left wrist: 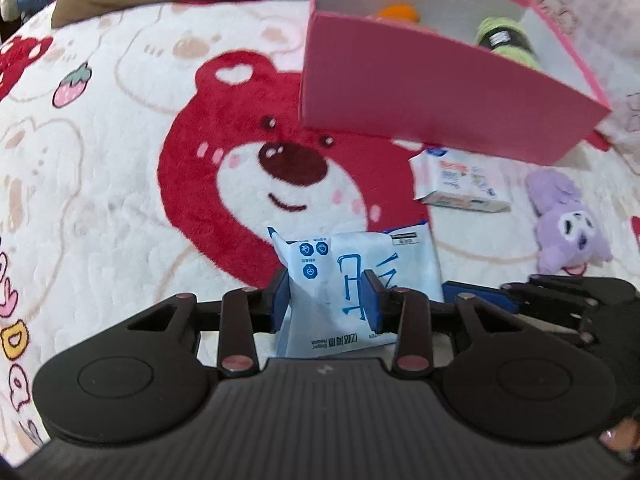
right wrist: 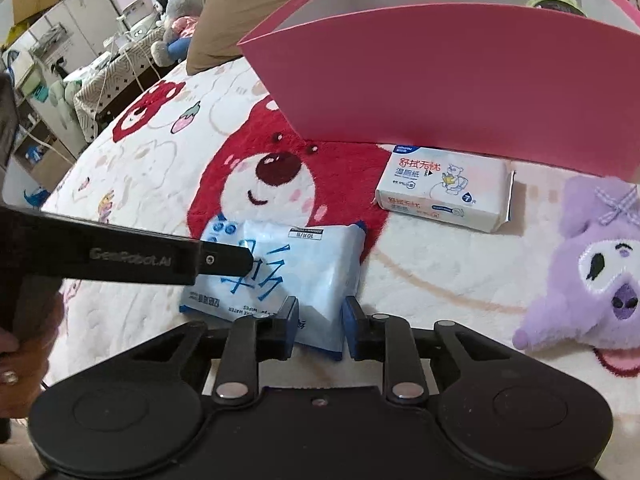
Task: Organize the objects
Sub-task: 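Close the left gripper on the edge of the wipes pack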
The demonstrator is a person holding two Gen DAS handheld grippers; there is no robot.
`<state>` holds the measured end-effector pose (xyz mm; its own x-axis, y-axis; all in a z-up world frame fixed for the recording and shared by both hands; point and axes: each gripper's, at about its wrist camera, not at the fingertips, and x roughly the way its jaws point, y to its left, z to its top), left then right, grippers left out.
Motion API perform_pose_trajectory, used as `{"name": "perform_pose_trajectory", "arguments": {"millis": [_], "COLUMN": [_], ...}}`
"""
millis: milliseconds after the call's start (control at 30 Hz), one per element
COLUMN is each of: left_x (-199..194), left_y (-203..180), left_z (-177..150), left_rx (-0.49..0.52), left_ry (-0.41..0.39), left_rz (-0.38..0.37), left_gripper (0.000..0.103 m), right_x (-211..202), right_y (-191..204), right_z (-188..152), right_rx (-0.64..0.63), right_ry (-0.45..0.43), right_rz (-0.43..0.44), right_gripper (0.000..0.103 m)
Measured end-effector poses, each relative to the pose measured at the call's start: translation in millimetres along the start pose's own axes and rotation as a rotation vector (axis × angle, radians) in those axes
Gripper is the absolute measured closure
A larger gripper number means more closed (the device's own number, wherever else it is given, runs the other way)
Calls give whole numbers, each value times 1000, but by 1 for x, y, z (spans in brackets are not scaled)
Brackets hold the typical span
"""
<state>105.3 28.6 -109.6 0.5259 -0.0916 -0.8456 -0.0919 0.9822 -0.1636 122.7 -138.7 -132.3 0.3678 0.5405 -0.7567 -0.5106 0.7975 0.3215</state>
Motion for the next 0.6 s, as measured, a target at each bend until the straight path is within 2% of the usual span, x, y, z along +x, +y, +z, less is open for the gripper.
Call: {"name": "perform_pose_trajectory", "arguments": {"millis": [233, 300, 367, 600], "left_x": [4, 2, 0, -2], "left_y": [-1, -4, -7, -17], "left_z": [-3, -4, -5, -1], "left_rx": [-46, -52, -56, -73], "left_ry": [1, -7, -11, 34], "left_rz": [6, -12, -16, -46], "left_gripper": [67, 67, 66, 64], "right_x": [5, 4, 3, -8], "right_y": [-12, -10, -6, 4], "right_z": [-3, -2, -2, -1], "right_rx": [42, 27, 19, -34], "right_ry": [-17, -14, -12, 3], "right_rz": [46, 45, 53, -2], "right_gripper": [71, 69, 60, 59]}}
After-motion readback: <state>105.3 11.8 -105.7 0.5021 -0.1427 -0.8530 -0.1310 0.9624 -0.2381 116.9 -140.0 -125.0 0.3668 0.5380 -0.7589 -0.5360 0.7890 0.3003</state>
